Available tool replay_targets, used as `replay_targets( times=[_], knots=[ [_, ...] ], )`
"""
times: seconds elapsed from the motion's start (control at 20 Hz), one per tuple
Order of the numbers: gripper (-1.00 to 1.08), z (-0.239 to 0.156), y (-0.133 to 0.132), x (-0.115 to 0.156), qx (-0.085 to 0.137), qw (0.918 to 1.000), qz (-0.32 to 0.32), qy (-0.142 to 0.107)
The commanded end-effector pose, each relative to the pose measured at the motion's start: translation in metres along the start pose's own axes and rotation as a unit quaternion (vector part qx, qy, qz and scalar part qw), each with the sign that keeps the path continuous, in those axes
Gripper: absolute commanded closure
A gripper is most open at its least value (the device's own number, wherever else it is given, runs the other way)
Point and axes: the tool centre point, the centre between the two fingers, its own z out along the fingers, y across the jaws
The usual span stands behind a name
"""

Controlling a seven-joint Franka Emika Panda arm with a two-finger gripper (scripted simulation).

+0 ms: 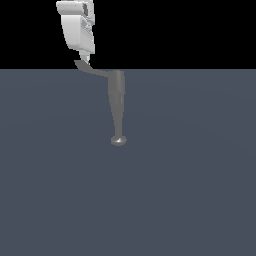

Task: Turn on the faucet by rotating a designated handle.

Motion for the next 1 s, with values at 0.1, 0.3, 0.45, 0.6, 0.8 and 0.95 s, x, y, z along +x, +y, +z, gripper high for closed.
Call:
replay_targets(
  times=[0.1,0.3,0.45,0.6,0.8,0.95],
  knots=[
    [1.08,0.0,0.0,0.0,0.0,1.0,0.001,0.0],
    [1.08,0.0,0.01,0.0,0.0,1.0,0.001,0.0],
    [1.08,0.0,0.017,0.0,0.0,1.0,0.001,0.0],
    [1.08,0.0,0.025,0.001,0.0,1.0,0.001,0.0],
    [1.08,0.0,0.035,0.001,0.0,1.0,0.001,0.0],
    [1.08,0.0,0.044,0.001,0.0,1.0,0.001,0.0]
  ],
)
